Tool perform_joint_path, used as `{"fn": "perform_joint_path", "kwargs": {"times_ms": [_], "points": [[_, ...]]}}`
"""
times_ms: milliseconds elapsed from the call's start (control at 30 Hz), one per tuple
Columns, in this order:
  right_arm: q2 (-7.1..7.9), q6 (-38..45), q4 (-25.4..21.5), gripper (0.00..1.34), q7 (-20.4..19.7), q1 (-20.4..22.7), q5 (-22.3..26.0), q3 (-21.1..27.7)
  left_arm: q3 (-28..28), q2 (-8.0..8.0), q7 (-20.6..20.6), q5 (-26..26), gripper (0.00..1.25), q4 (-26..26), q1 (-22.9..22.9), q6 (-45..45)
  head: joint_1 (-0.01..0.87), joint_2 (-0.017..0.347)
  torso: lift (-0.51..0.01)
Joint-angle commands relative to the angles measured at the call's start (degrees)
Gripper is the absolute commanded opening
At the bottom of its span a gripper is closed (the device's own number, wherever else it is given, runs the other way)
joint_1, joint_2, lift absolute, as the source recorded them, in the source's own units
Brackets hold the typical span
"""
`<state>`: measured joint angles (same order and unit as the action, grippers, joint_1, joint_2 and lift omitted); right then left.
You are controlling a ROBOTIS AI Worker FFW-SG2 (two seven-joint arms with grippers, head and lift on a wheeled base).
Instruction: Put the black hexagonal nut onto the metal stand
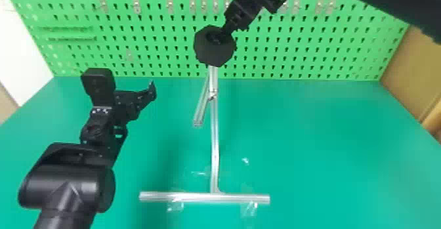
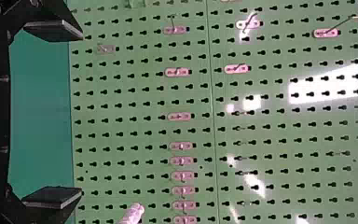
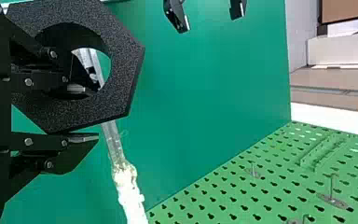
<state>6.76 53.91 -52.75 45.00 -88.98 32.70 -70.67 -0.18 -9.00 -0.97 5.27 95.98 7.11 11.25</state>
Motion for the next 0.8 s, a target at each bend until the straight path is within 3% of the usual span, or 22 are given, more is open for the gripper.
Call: {"fn": "perform_joint_path", "kwargs": {"times_ms": [0, 767], "points": [[0.0, -0.47, 0.89, 0.21, 0.0, 0.03, 0.17, 0.0, 0.0, 0.04, 0.0, 0.0, 1.13, 0.0, 0.01, 0.0, 0.693, 0.081, -0.001], [0.18, -3.64, 2.91, 0.21, 0.0, 0.91, 2.37, -0.17, -0.17, 0.04, 0.0, 0.0, 1.13, 0.0, 0.36, 0.0, 0.693, 0.081, -0.001]]}}
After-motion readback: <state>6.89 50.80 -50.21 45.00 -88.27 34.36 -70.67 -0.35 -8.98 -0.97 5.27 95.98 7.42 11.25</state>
